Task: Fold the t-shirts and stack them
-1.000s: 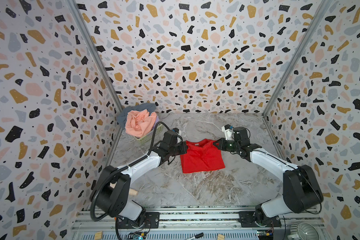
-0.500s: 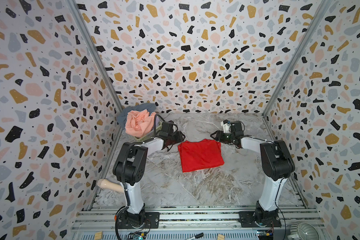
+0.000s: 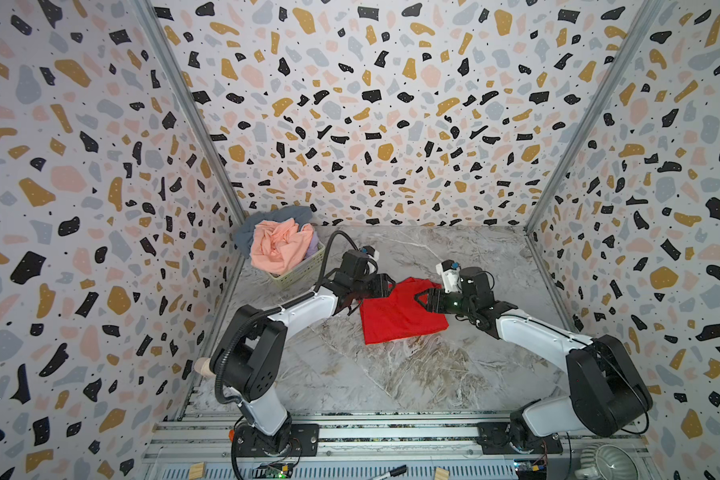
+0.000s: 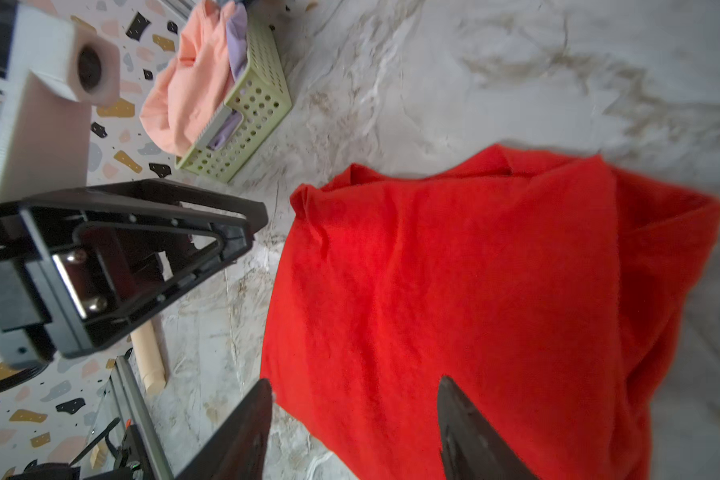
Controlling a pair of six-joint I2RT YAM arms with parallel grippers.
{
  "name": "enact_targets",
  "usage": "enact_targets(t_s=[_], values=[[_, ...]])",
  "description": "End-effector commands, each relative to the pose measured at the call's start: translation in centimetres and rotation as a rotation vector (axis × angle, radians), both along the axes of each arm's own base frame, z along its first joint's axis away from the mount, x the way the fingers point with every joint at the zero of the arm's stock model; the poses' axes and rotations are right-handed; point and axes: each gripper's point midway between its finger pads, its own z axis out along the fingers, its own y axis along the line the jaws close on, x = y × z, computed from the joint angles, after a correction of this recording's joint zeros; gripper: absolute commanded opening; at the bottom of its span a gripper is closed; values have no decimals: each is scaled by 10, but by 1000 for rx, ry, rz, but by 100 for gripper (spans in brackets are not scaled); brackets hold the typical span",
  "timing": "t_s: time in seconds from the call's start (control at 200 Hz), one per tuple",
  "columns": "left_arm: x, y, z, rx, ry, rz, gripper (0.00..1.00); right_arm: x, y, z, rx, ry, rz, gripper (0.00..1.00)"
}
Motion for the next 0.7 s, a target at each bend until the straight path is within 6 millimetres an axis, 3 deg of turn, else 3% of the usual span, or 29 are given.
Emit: enact_targets(t_s=[0.0,0.195,0.385,0.536,0.696], values=[[0,0,-34,27,42,7,57,2,8,-11,-16,-8,-27,63],[3,18,-78,99,93,111,57,9,25,-64,-159,29,-19,63],[-3,24,-119,98,163,163,57,5,-9,-131,-296,194,-148,61],[-8,23,-139,101,209,153,57,-1,-40,-148,-282,244,-226,61],[-12,4,-141,83,231,82,57,0,-76,-151,-299,275,-308,61]])
